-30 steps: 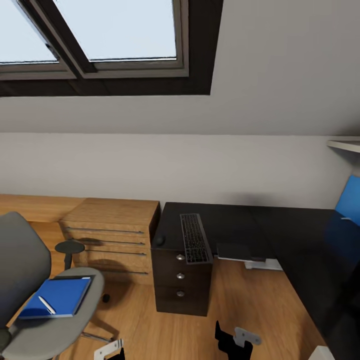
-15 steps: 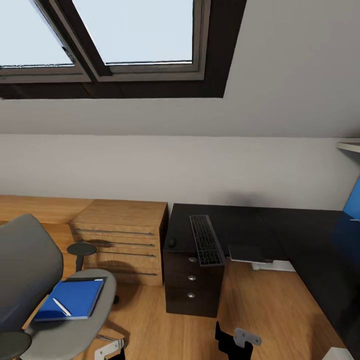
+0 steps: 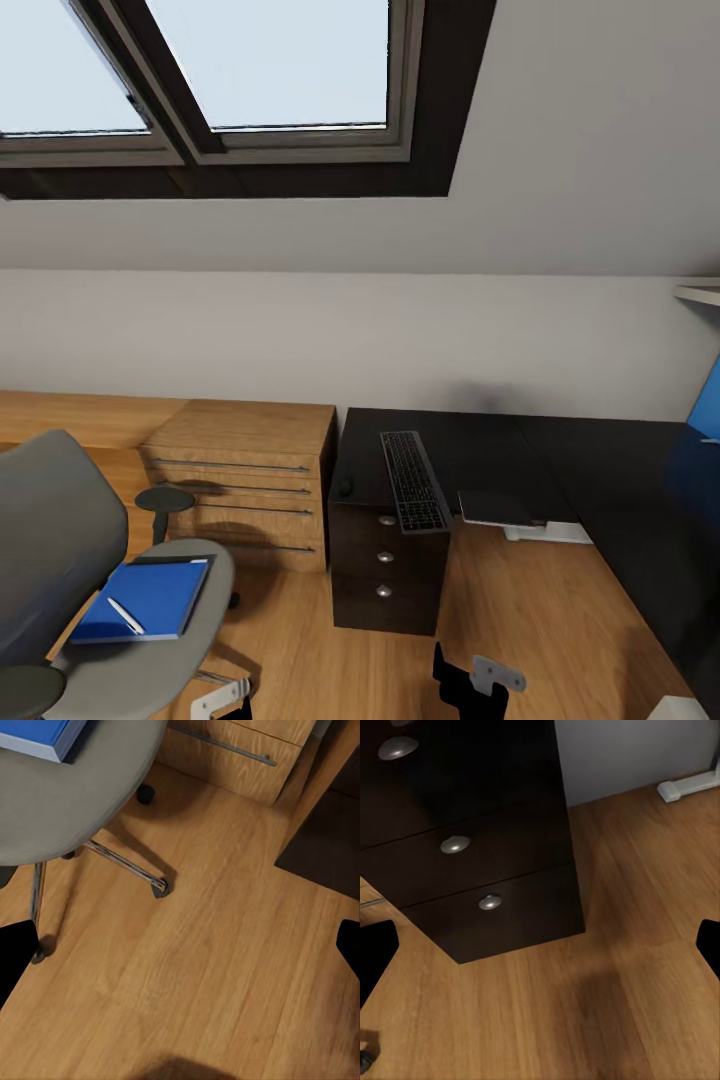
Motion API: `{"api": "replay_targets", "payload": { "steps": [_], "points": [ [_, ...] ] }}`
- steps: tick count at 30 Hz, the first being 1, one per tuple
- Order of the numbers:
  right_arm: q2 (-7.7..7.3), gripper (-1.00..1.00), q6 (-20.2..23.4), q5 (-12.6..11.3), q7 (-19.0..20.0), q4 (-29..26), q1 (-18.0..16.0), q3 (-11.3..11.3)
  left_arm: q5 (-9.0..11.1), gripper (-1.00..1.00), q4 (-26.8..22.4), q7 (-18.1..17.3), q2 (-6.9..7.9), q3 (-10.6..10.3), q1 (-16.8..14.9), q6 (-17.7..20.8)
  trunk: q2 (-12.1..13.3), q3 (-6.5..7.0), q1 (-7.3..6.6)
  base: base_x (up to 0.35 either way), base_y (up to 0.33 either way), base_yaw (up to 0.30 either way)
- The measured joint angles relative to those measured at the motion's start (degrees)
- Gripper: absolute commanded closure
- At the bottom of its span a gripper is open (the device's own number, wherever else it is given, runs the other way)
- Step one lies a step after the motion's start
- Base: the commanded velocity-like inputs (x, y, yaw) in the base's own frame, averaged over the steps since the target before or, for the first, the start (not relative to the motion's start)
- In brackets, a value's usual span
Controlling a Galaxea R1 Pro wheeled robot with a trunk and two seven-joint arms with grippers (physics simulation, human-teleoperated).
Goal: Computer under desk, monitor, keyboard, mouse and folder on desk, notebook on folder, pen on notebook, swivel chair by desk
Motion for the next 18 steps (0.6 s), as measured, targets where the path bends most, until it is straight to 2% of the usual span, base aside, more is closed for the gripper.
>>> {"api": "replay_targets", "payload": {
  "steps": [16,18],
  "points": [
    [0.00,-1.00,-0.34,-0.53,0.06,-0.25,0.01,-0.05,-0.05,-1.00,0.05,-0.19,-0.21,-0.51,0.00,0.35,0.00,0.00,0.00,0.000,0.000,0.000],
    [-0.04,-1.00,-0.20,-0.60,0.00,-0.58,0.01,-0.24,-0.09,-1.00,-0.83,-0.07,-0.94,-0.79,0.00,0.89,0.00,0.00,0.00,0.000,0.000,0.000]
  ]
}}
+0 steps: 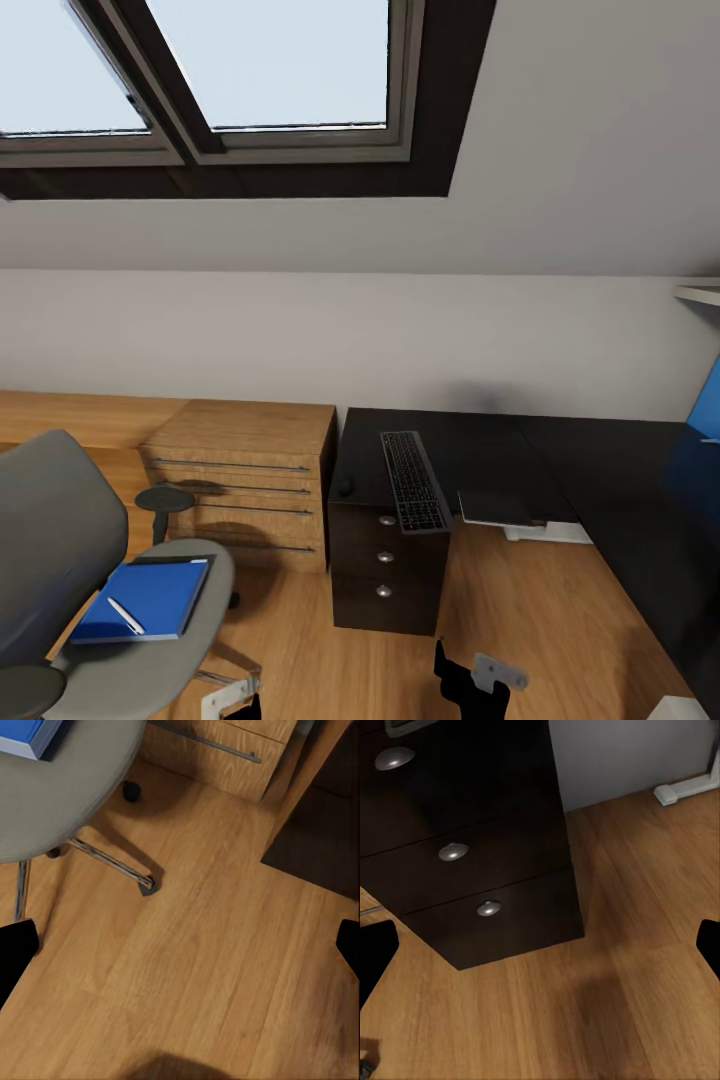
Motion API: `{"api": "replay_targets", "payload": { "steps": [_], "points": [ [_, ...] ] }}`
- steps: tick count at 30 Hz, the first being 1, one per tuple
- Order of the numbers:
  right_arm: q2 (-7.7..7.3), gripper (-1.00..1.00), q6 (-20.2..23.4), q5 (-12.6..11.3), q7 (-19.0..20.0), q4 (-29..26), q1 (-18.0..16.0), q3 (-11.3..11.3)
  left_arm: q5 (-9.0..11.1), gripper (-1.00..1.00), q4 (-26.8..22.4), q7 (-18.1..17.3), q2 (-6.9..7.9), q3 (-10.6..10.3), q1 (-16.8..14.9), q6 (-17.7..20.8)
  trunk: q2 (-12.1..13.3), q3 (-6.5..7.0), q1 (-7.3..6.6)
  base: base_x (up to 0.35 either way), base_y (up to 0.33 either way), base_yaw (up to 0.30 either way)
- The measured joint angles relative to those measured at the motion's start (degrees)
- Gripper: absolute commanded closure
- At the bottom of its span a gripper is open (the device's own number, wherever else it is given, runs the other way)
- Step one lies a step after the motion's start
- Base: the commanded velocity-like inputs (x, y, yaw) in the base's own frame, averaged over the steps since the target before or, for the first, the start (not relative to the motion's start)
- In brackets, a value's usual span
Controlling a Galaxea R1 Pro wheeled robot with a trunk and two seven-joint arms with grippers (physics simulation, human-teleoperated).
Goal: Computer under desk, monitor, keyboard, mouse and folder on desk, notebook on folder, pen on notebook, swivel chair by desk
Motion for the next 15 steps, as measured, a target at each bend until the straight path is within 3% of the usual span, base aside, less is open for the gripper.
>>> {"api": "replay_targets", "payload": {
  "steps": [4,11,15],
  "points": [
    [-0.73,-1.00,0.31,-0.08,-0.55,-1.83,-0.02,-0.22,-0.07,-1.00,-4.52,0.15,-1.09,-0.21,0.00,3.85,0.00,0.00,0.00,0.000,0.000,0.000],
    [-1.56,-1.00,1.39,0.00,-5.33,-11.68,-0.05,-0.34,0.12,-1.00,-18.10,0.25,-1.48,-0.26,-0.02,16.32,0.00,0.01,0.00,0.000,0.000,0.000],
    [-1.67,-1.00,4.95,0.42,-9.68,-19.40,-0.05,-0.51,0.01,-1.00,-24.95,0.44,-1.59,-0.21,-0.02,23.08,0.00,0.01,0.00,0.000,0.000,0.000]
  ]
}}
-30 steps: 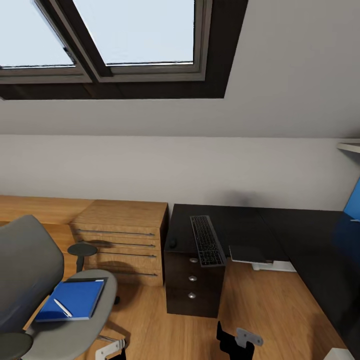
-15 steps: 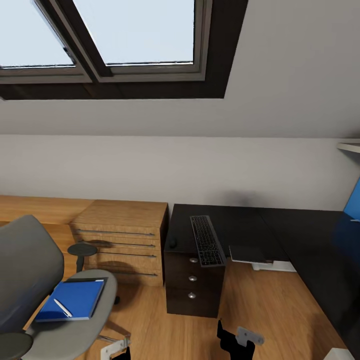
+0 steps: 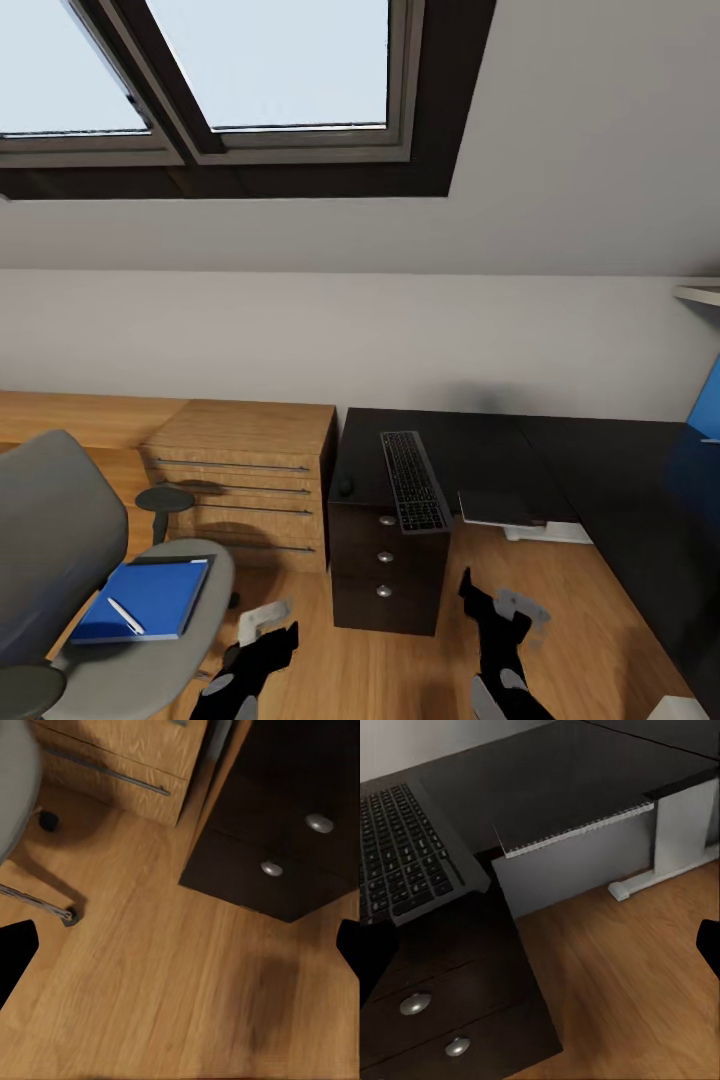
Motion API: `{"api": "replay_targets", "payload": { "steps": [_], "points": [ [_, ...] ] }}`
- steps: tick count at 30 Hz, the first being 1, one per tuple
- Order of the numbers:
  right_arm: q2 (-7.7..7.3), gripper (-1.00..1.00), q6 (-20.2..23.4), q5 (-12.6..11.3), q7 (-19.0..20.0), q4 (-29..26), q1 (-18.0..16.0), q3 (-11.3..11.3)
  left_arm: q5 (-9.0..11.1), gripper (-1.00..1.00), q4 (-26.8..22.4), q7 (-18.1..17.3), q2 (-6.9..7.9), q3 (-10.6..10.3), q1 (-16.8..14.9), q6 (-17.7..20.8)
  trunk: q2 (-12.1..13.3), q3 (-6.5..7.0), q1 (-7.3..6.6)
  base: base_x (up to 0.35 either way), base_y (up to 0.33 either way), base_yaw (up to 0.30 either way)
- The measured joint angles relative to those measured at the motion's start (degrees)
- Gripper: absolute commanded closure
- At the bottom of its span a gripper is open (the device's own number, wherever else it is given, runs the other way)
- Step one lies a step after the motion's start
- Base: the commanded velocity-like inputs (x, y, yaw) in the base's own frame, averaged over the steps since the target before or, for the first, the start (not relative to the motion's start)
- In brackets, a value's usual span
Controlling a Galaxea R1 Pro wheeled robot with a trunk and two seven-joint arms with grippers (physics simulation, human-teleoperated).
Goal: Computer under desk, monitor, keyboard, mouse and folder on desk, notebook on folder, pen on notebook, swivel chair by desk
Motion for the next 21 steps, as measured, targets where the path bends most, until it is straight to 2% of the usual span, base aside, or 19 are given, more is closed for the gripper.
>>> {"api": "replay_targets", "payload": {
  "steps": [2,4,7,8,9,10,11,13,15,19,20,21],
  "points": [
    [-0.01,-1.00,3.70,0.29,-2.22,-4.81,0.03,-0.07,-0.05,-1.00,-2.61,0.11,-0.21,0.01,-0.01,3.23,0.00,0.00,0.00,0.000,0.000,0.000],
    [-0.02,-1.00,14.58,0.78,-5.36,-15.58,0.40,-0.05,-0.11,-1.00,-6.96,0.69,-1.14,0.01,-0.09,8.16,0.00,0.01,0.00,0.000,0.000,0.000],
    [-0.07,-1.00,25.13,0.88,-6.46,-25.85,1.71,-0.08,-0.15,-1.00,-10.37,1.74,-2.16,0.02,-0.16,10.50,0.00,0.00,0.00,0.000,0.000,0.000],
    [-0.13,-1.00,32.45,0.92,-6.77,-32.83,2.89,-0.08,-0.15,-1.00,-12.50,2.72,-2.73,0.01,-0.19,11.67,-0.01,0.01,0.00,0.000,0.000,0.000],
    [-0.18,-1.00,36.25,0.67,-6.88,-36.89,3.56,-0.08,-0.13,-1.00,-13.69,3.27,-2.98,0.01,-0.22,12.31,0.00,0.00,-0.01,0.000,0.000,0.000],
    [-0.32,-1.00,52.84,0.67,-7.15,-46.95,6.08,-0.12,0.04,-1.00,-19.70,5.63,-3.74,0.00,-0.68,16.95,0.01,0.00,0.00,0.000,0.000,0.000],
    [-0.33,-1.00,56.85,0.89,-7.13,-56.77,6.50,-0.12,0.09,-1.00,-21.84,6.00,-3.85,-0.01,-0.86,18.40,-0.01,0.01,-0.01,0.000,0.000,0.000],
    [-0.35,-1.00,62.26,0.69,-7.13,-62.78,7.21,-0.31,0.26,-1.00,-26.26,6.58,-4.03,0.01,-1.32,22.51,0.00,0.00,-0.01,0.000,0.000,0.000],
    [-0.28,-1.00,64.99,0.53,-7.09,-65.59,7.60,-0.47,0.77,-1.00,-29.45,6.89,-4.15,0.06,-1.57,25.73,0.00,0.00,0.00,0.000,0.000,0.000],
    [-0.01,-1.00,66.44,-0.01,-6.95,-67.22,7.85,-0.56,2.86,-1.00,-31.25,6.99,-4.08,0.34,-1.72,27.94,0.01,0.00,0.00,0.000,0.000,0.000],
    [0.06,-1.00,66.50,-0.40,-6.92,-67.41,7.89,-0.57,3.69,-1.00,-31.34,6.98,-3.96,0.39,-1.74,28.23,0.01,0.00,0.00,0.000,0.000,0.000],
    [0.22,-1.00,65.63,-4.13,-6.96,-65.85,7.99,-0.46,7.94,-1.00,-27.76,7.01,-3.31,0.39,-1.80,28.76,0.02,-0.01,0.00,0.000,0.000,0.000]
  ]
}}
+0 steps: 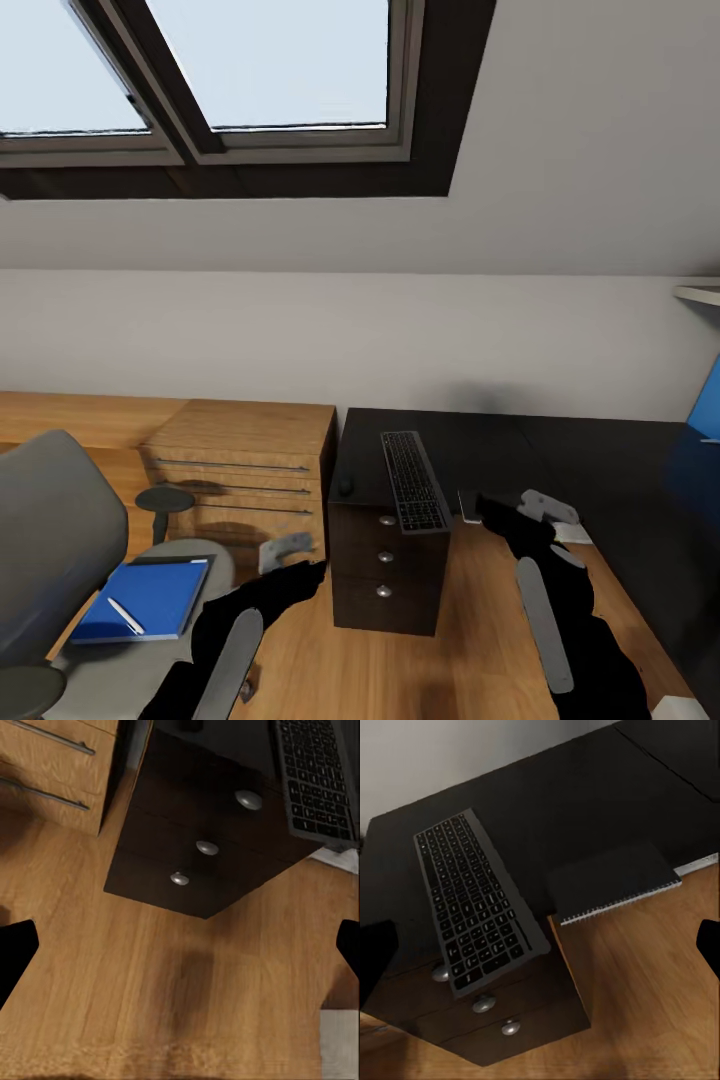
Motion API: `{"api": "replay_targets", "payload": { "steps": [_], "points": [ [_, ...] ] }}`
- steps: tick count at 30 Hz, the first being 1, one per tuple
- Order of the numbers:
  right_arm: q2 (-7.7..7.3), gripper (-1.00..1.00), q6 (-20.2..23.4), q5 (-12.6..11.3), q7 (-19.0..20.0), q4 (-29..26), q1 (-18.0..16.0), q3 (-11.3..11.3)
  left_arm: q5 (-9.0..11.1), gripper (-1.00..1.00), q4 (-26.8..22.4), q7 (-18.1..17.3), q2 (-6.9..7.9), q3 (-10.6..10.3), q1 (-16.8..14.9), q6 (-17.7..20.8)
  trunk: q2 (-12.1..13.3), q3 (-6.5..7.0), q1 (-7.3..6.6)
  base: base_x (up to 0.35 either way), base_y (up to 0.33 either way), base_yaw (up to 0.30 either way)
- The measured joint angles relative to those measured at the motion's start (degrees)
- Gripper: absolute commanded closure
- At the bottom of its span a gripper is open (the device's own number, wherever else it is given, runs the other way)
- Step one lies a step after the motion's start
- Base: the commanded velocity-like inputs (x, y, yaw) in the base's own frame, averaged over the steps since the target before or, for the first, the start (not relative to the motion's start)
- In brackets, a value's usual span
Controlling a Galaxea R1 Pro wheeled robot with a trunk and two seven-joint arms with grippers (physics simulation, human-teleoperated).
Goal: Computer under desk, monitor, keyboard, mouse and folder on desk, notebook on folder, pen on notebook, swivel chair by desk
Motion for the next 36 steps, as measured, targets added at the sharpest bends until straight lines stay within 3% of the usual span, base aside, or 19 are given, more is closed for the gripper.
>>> {"api": "replay_targets", "payload": {
  "steps": [5,6,8,10,36],
  "points": [
    [-0.26,-1.00,-3.52,-1.67,-0.22,4.64,0.03,0.07,1.78,-1.00,3.67,0.04,1.49,0.11,-0.03,-0.02,-0.01,0.01,0.00,0.000,0.000,0.000],
    [-0.96,-1.00,-6.20,-1.65,-0.84,6.37,0.07,-0.08,1.85,-1.00,4.93,0.00,2.07,-0.02,-0.03,-0.25,-0.01,0.00,0.00,0.000,0.000,0.000],
    [-1.53,-1.00,-6.53,-1.64,-1.23,6.54,0.09,-0.14,1.90,-1.00,5.06,-0.03,2.12,-0.11,-0.03,-0.44,-0.01,0.02,-0.01,0.000,0.000,-0.043],
    [-3.11,-1.00,-6.92,-1.57,-2.40,6.72,0.12,-0.30,1.96,-1.00,5.34,-0.14,2.18,-0.38,-0.04,-0.90,-0.01,0.10,-0.01,0.000,0.000,-0.171],
    [-3.24,-1.00,-8.38,-1.72,-2.43,7.82,0.13,-0.34,2.18,-1.00,5.41,-0.51,2.10,-0.58,-0.04,-0.89,-0.01,1.75,-0.01,0.000,-0.009,-0.193]
  ]
}}
